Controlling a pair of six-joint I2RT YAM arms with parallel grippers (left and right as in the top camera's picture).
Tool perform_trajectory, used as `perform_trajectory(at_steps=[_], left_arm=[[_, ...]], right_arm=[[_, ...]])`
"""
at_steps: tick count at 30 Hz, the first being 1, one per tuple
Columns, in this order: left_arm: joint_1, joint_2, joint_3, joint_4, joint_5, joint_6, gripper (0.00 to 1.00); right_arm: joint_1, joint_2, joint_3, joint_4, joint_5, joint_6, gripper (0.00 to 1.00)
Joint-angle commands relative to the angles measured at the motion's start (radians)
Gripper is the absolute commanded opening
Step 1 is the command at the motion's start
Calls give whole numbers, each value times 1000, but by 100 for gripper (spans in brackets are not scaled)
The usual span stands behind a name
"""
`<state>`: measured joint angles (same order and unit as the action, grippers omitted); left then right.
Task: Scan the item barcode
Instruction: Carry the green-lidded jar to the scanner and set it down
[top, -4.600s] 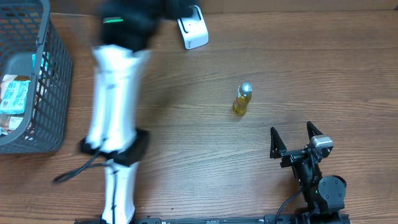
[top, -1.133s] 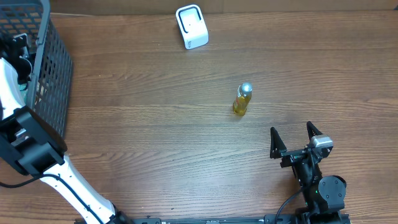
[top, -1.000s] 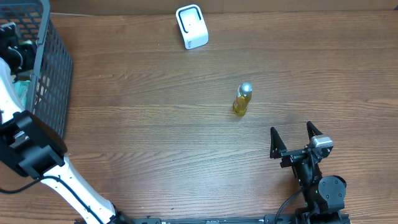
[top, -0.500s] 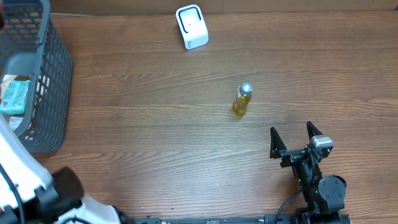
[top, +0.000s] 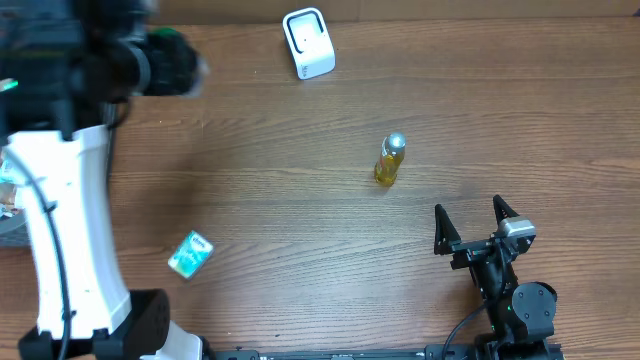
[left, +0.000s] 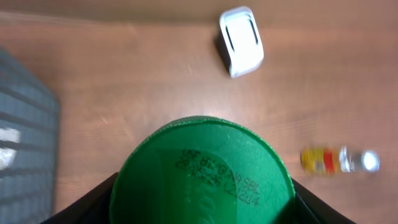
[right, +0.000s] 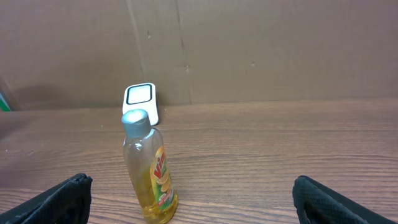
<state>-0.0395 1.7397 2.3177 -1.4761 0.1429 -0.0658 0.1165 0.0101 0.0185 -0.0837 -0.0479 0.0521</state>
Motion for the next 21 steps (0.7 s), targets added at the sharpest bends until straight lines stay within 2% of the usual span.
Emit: perform_trajectory(at_steps=[1, 6, 11, 14, 17, 21], left_arm=[[-132, 65, -56, -17, -93, -98, 47], [-316, 151, -164, 24, -163, -185, 48], [-435, 225, -257, 110, -177, -315, 48], [-482, 259, -317, 195, -185, -373, 50], [-512, 283, -390, 306, -259, -443, 51], [-519, 284, -515, 494, -263, -483, 51]], right_arm=[[-6, -7, -11, 3, 2, -4, 100], [-6, -7, -11, 3, 2, -4, 100], [-6, -7, -11, 3, 2, -4, 100], [-6, -7, -11, 3, 2, -4, 100], [-6, -7, -11, 3, 2, -4, 100], [-6, -7, -11, 3, 2, -4, 100]])
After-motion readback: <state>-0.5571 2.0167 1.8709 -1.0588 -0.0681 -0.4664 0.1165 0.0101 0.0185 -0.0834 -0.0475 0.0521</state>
